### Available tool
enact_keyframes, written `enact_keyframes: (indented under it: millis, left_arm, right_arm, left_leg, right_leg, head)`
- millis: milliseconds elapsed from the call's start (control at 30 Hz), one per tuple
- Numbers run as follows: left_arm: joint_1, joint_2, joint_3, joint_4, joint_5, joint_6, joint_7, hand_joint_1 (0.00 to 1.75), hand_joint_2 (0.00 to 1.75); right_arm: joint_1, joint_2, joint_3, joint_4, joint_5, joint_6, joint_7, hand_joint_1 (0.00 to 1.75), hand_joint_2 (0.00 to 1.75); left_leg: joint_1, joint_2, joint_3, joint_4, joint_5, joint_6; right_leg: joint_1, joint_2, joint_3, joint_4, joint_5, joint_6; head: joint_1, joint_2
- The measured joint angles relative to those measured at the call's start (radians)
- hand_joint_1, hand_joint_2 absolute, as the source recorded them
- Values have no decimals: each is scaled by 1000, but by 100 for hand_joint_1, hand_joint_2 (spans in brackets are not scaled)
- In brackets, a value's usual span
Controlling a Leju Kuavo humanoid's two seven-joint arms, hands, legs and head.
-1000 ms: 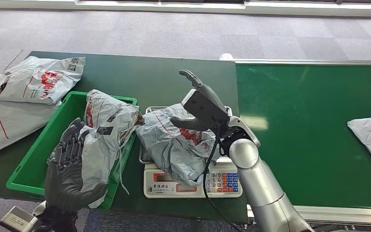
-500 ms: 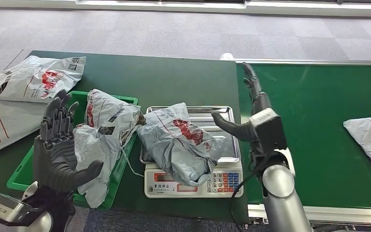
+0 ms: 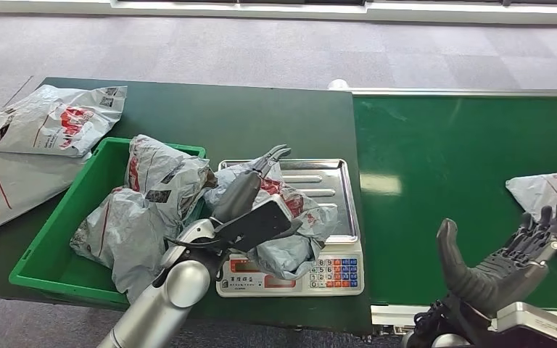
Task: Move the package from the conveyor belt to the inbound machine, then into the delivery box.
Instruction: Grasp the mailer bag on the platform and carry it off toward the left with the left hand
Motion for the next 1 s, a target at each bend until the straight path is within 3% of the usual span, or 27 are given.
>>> enact_keyframes:
  millis: [200,233,333,367,600,1000]
  left_arm:
    - [-50,-58,-30,212,-44,-68,48,0,175]
    - [-58,-65,-34,243,-58,-80,60,34,175]
    - [-84,-78,-47,347,-130,-116,111,165,175]
    - [-91,-80,-50,380,-155,-119,117,175,175]
    - [-131,-96,-50,500,-224,-90,106,175,175]
    - [-151,-105,-49,537,-229,-89,107,175,175]
  right_arm:
    - [9,11,4,0,26,0,-1,0,175]
    - [9,13,5,0,29,0,-1,0,175]
    - [9,15,18,2,15,0,-1,0,175]
    - [9,16,25,4,10,0,-1,0,175]
    - [5,21,41,12,20,0,10,0,175]
    - [5,22,54,13,20,0,12,0,175]
  left_leg:
    - [0,0,0,0,0,0]
    - [0,0,0,0,0,0]
    - [0,0,0,-1,0,0]
    - [0,0,0,-1,0,0]
    - [0,-1,4,-1,0,0]
    - [0,-1,6,-1,0,0]
  right_leg:
    - [0,0,0,0,0,0]
    - [0,0,0,0,0,0]
    - [0,0,0,0,0,0]
    - [0,0,1,0,0,0]
    - [0,0,6,0,0,0]
    - [0,-1,10,0,0,0]
  head:
    - [0,0]
    - [0,0]
    - [0,0]
    - [0,0]
    - [0,0]
    - [0,0]
